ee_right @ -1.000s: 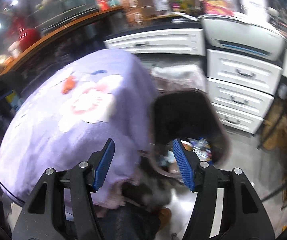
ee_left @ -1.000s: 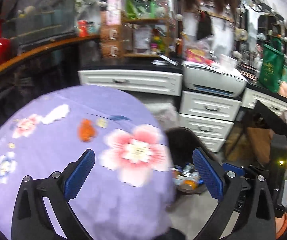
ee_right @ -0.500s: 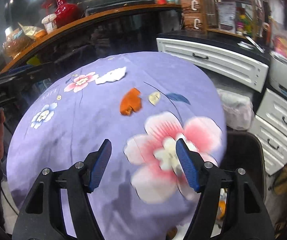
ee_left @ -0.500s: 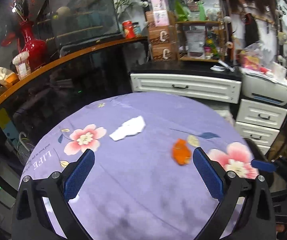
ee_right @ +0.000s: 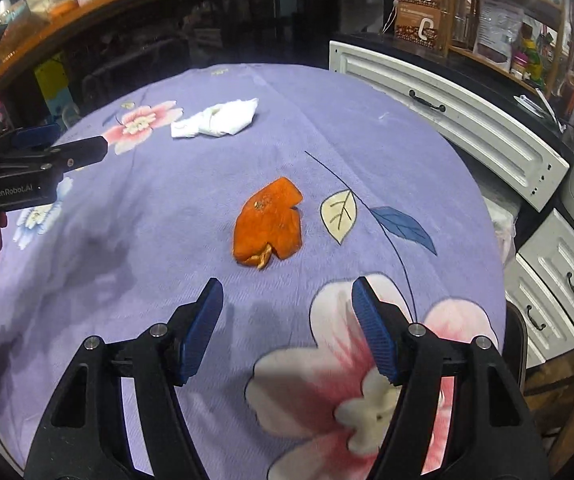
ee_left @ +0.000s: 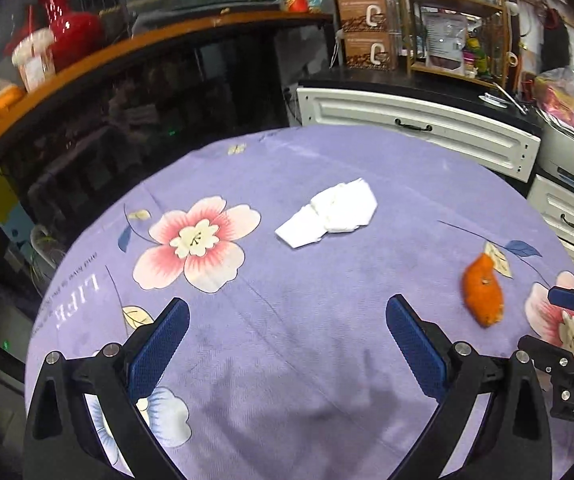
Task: Collect trash
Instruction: 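Grasp the orange peel with the right tool and lift it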
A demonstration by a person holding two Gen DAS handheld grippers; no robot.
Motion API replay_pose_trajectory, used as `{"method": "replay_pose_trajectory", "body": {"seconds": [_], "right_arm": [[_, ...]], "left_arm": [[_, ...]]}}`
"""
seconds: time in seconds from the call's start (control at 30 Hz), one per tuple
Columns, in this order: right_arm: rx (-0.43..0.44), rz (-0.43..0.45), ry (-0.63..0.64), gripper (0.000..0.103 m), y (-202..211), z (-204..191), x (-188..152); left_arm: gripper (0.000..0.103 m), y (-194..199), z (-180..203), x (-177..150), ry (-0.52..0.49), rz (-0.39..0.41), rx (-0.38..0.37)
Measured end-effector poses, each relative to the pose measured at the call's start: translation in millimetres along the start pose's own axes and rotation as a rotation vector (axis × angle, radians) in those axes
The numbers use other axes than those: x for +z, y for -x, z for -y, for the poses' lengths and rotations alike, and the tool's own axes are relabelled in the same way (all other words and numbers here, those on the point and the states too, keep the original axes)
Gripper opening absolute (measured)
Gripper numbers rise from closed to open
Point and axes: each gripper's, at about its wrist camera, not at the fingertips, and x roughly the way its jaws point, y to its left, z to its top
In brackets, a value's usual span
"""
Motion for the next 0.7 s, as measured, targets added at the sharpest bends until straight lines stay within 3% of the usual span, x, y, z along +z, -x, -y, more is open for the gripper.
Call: {"method": "replay_pose_trajectory", "body": {"seconds": [0.13,0.37,0.47,0.57,0.7], "right_arm": [[0.031,-0.023,0.03,0.067,-15.9,-10.6,13.4],[0.009,-0.06,0.045,0.067,-42.9,-23.8,28.7],[-0.003,-0.054,0.052,0.061,-45.9,-25.0,28.8],[-0.004,-0.042,0.049,0.042,-45.6,-22.5,30.0],[0.004,-0.031,0.035,0.035,-43.9,-16.8,29.0]], "left_arm": [[0.097,-13.6,-4.3,2.8,0.01,-0.019,-0.003],[0.097,-35.2,-9.8,4.0,0.019,-0.056,-0.026],[0.097,-42.7,-11.0,5.4,0.032,-0.065,-0.034],[0.097,-49.5,-8.7,6.4,0.026,-0.072,-0.039],[0.097,-57.9,-4.7,10.6,0.017,-0.075,-0.043]]}}
